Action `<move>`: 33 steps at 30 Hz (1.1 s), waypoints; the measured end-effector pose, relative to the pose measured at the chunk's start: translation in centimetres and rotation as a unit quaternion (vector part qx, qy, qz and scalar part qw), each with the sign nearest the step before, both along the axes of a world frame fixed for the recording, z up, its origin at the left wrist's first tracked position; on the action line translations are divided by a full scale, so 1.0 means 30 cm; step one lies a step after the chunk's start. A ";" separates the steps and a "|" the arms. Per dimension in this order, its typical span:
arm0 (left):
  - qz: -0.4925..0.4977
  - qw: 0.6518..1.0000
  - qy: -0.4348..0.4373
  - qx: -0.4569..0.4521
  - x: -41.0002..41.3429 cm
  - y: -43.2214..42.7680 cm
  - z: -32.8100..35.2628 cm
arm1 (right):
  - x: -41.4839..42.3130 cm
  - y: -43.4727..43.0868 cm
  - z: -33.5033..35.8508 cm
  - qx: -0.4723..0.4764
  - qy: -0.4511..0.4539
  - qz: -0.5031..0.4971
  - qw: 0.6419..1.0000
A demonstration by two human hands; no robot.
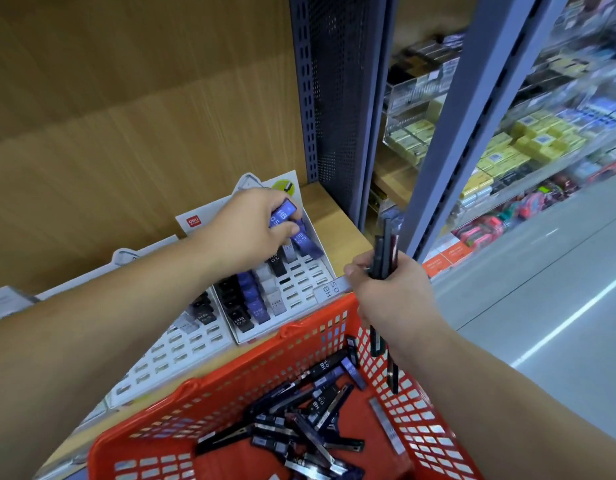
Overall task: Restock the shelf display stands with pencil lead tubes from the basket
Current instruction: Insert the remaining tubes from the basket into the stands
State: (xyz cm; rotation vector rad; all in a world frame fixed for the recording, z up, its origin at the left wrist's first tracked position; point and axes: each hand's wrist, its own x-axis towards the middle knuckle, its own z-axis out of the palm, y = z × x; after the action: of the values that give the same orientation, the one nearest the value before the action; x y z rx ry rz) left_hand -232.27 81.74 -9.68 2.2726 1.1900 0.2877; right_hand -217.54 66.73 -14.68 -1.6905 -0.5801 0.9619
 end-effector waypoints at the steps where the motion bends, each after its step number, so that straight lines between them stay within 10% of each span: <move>1: -0.004 1.000 0.018 0.016 0.004 0.017 -0.029 | 0.004 0.002 -0.011 -0.003 0.006 -0.010 1.000; 20: -0.066 0.989 0.108 0.075 0.123 0.058 -0.126 | 0.012 -0.001 0.012 0.007 0.084 -0.071 0.994; 25: -0.020 0.998 -0.023 0.063 0.095 0.043 -0.145 | 0.008 0.001 0.031 -0.001 0.108 -0.068 0.992; 28: 0.114 0.973 -0.156 -0.126 0.067 0.008 -0.103 | 0.001 0.006 0.035 0.005 0.110 -0.065 0.992; 33: 0.178 0.805 -0.308 -0.475 -0.002 -0.047 -0.025 | -0.008 0.012 0.034 0.005 0.114 -0.077 0.991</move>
State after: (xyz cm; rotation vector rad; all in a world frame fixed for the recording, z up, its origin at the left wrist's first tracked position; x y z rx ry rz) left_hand -232.33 80.32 -10.42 0.9592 1.0354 0.4067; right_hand -217.79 67.09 -13.67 -1.5654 -0.2990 1.0201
